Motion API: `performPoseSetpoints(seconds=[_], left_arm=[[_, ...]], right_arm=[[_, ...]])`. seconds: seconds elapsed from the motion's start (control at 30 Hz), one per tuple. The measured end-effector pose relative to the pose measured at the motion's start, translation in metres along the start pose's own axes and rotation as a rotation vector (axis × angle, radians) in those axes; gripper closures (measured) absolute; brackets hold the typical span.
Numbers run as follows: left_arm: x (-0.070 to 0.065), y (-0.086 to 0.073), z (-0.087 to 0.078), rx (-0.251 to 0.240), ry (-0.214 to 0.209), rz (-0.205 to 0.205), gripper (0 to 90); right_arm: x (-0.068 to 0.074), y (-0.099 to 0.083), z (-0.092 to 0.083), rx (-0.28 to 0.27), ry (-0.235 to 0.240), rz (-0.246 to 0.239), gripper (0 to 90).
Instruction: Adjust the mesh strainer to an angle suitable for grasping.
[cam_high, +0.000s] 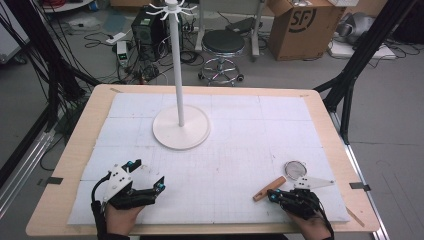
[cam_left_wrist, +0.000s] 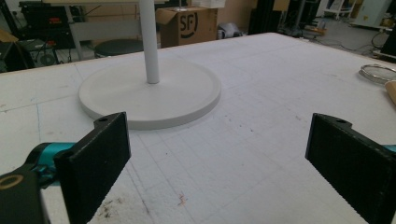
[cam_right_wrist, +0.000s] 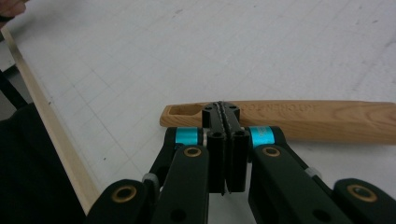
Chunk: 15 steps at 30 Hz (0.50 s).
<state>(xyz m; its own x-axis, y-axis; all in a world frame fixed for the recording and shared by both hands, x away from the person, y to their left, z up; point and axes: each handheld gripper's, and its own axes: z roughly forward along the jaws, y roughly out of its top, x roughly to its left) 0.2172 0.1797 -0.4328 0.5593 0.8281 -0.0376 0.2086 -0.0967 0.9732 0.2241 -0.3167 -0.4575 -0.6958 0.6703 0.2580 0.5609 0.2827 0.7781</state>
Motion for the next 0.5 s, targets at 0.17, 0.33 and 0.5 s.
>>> performPoseSetpoints(seconds=[0.17,0.33,0.5], left_arm=[[0.0,0.0,0.002,0.005,-0.001,0.0,7.2],[-0.001,0.0,0.002,0.006,-0.005,-0.001,7.2],[-0.001,-0.001,0.002,0.009,0.001,-0.002,7.2]], right_arm=[[0.001,0.006,0.006,0.047,-0.006,0.011,89.5],[0.002,0.015,0.016,0.071,-0.011,-0.003,89.6],[0.002,0.026,0.03,0.086,-0.002,-0.019,89.5]])
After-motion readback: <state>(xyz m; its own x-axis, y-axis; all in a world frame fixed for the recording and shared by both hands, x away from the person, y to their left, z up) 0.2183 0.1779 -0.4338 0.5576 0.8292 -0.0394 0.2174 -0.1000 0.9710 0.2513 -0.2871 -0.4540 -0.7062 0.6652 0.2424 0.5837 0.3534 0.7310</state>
